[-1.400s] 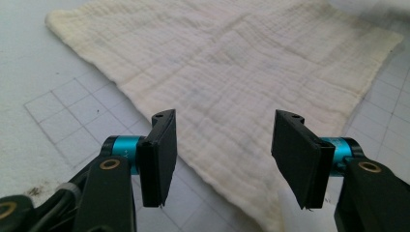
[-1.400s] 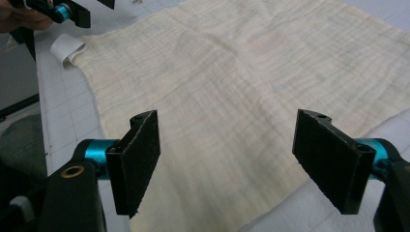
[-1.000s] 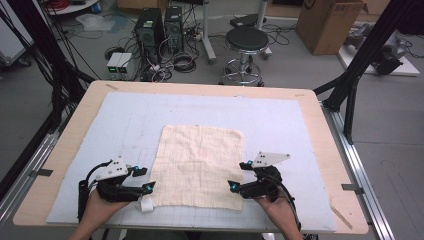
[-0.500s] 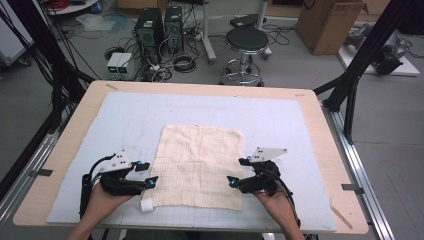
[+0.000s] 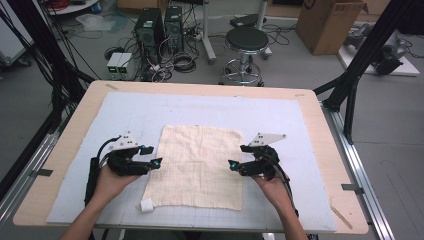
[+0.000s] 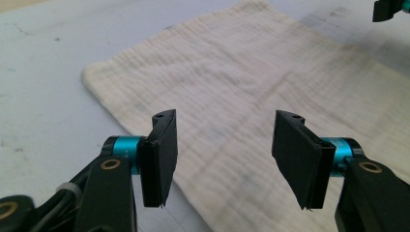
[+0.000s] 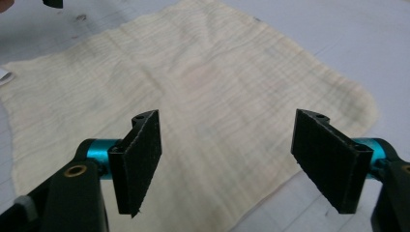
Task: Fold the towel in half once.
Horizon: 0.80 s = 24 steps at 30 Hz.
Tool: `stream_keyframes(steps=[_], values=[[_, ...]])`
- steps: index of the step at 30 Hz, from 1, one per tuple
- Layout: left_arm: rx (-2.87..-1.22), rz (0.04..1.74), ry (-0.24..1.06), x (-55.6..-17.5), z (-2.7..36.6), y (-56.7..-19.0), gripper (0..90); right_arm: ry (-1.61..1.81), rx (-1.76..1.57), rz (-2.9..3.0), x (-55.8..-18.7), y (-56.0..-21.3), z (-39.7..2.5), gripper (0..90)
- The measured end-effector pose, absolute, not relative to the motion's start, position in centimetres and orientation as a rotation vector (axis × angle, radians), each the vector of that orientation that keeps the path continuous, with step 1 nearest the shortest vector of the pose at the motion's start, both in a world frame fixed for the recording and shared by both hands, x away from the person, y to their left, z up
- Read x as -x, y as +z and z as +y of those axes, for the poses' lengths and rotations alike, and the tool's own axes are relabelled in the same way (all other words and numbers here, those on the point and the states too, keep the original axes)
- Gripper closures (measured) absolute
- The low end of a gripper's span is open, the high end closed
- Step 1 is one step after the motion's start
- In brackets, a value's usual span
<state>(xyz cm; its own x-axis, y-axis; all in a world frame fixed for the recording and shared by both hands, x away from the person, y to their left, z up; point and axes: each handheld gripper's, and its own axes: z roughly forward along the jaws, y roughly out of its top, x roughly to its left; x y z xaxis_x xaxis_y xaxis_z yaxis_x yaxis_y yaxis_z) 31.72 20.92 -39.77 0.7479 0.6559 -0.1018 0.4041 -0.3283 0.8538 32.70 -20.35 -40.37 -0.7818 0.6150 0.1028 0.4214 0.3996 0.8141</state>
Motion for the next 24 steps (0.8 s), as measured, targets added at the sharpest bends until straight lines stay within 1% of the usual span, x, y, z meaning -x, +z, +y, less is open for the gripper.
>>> stream_keyframes(steps=[1, 12, 16, 21, 22, 24], values=[[-1.962, 0.813, 0.307, -32.2, 20.9, -39.6, 44.5, 1.327, -0.915, 2.434, -33.0, -40.3, -20.4, 28.5], [-1.95, 0.912, 0.367, -37.4, 20.3, -38.9, 48.6, 1.267, -0.99, 2.396, -37.4, -38.5, -20.4, 45.2], [-1.935, 0.965, 0.379, -39.0, 20.6, -39.0, 50.6, 1.254, -1.02, 2.406, -39.2, -38.3, -20.3, 47.7], [-1.889, 1.042, 0.429, -40.9, 20.7, -39.6, 53.6, 1.221, -1.044, 2.411, -41.1, -38.4, -20.0, 49.7], [-1.885, 1.05, 0.43, -41.1, 20.7, -39.8, 54.4, 1.223, -1.046, 2.395, -41.4, -38.6, -20.0, 51.8], [-1.878, 1.076, 0.413, -41.7, 20.7, -40.5, 55.3, 1.218, -1.075, 2.379, -41.9, -39.1, -20.2, 52.6]])
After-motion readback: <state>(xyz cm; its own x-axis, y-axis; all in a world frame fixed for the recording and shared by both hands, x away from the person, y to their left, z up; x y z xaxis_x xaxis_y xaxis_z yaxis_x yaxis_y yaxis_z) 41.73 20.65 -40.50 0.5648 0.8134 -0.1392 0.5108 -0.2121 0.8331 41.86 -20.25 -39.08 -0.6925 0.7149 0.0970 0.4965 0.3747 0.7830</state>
